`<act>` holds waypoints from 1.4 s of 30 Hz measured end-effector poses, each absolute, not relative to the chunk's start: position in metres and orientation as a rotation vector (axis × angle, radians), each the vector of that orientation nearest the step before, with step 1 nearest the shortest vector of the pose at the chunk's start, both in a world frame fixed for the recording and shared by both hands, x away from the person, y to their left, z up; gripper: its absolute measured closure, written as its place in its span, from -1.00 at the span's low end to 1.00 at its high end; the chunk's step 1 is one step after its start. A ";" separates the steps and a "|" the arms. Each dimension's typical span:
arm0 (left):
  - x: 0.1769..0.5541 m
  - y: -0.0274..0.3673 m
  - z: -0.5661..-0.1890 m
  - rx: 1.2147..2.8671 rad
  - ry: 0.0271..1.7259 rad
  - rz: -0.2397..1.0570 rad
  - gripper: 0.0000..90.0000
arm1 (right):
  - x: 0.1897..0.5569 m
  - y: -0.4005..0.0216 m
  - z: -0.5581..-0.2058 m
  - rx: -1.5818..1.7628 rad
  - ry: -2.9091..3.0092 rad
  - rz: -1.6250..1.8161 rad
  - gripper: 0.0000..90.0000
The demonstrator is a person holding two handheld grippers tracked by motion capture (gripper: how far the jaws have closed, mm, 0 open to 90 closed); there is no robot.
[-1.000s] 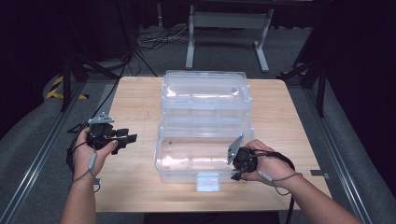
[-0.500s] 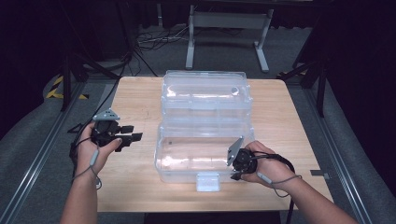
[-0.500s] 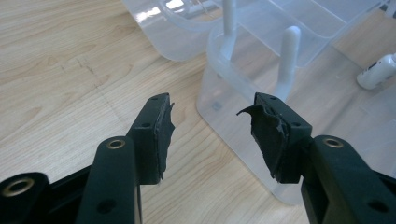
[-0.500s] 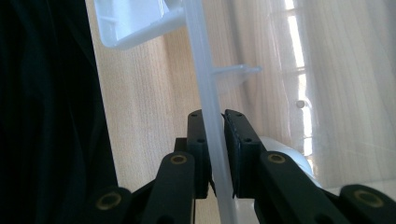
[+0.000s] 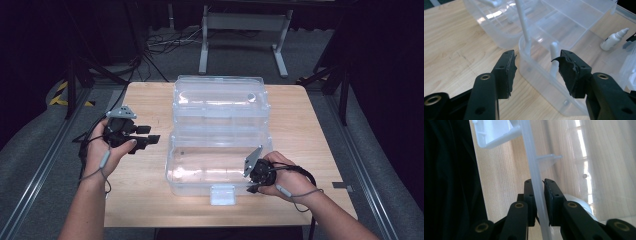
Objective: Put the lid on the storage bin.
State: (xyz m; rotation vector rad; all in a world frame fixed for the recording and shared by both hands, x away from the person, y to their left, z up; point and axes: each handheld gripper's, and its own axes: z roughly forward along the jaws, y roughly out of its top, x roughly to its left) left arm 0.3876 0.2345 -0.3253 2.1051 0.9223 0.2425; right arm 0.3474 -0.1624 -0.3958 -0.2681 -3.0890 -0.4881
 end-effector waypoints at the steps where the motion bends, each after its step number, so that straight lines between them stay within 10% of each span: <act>1: 0.389 0.232 -0.323 2.111 0.909 0.243 0.06 | 0.347 -0.163 -0.396 -0.273 -3.086 -0.490 0.80; 42: 0.475 0.104 -0.282 2.275 0.580 0.242 0.11 | 0.348 -0.166 -0.397 -0.269 -3.071 -0.541 0.79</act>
